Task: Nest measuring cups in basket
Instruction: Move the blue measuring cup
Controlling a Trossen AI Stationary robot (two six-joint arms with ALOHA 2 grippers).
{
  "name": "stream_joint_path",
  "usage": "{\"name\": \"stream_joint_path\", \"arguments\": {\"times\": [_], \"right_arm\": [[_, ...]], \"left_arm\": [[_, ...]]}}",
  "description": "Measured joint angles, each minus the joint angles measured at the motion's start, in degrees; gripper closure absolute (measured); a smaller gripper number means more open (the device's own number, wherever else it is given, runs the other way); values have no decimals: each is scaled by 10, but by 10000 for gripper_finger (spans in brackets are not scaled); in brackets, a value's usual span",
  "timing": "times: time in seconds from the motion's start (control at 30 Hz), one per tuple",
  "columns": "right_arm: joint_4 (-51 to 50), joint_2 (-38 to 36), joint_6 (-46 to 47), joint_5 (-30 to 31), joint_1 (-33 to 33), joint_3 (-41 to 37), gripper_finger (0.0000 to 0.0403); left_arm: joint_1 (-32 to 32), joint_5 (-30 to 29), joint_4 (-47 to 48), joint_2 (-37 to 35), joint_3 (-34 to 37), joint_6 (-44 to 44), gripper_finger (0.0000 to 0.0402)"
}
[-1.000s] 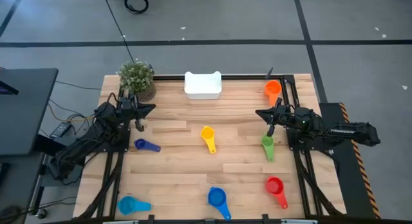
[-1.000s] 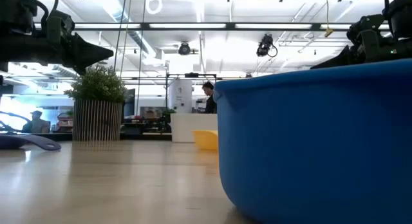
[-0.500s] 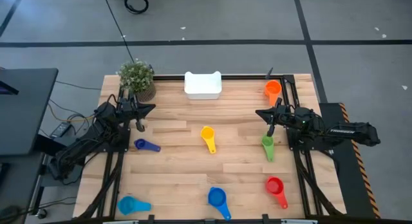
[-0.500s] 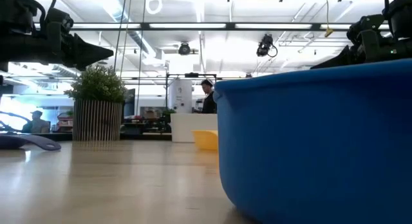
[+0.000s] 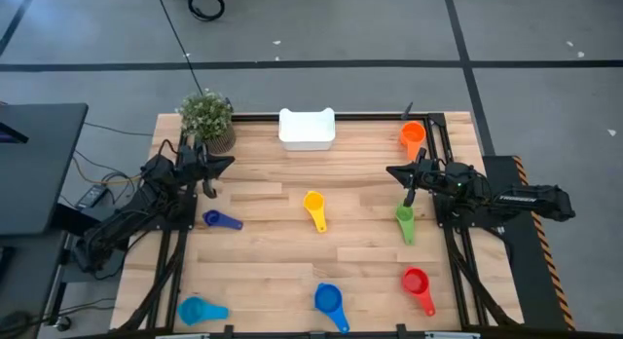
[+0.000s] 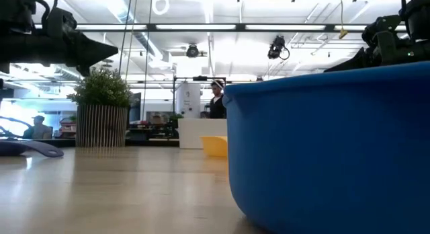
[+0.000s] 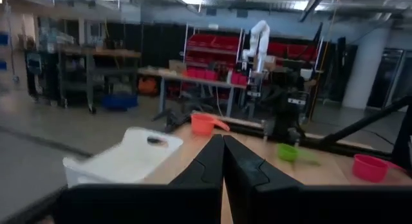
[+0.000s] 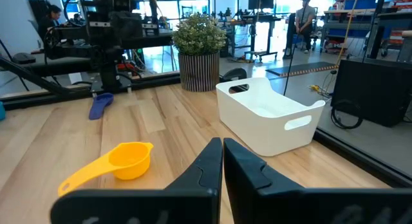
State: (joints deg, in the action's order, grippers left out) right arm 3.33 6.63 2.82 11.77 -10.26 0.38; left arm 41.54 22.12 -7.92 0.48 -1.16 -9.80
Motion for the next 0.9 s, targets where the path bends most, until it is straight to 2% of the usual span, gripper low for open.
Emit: {"name": "stream_joint_path", "arguments": {"times": [0.1, 0.27, 0.4, 0.67, 0.9], "right_arm": [[0, 0, 0, 0, 0, 0, 381], [0, 0, 0, 0, 0, 0, 381], [0, 0, 0, 0, 0, 0, 381], [0, 0, 0, 0, 0, 0, 381], [0, 0, 0, 0, 0, 0, 381]], "left_arm": [[0, 6, 23, 15, -35, 11, 388], [0, 10, 125, 83, -120, 62, 388], [0, 11, 166, 162, -193, 75, 388], [-1, 11, 188, 322, -351, 75, 388], [-20, 11, 336, 454, -529, 97, 388]]}}
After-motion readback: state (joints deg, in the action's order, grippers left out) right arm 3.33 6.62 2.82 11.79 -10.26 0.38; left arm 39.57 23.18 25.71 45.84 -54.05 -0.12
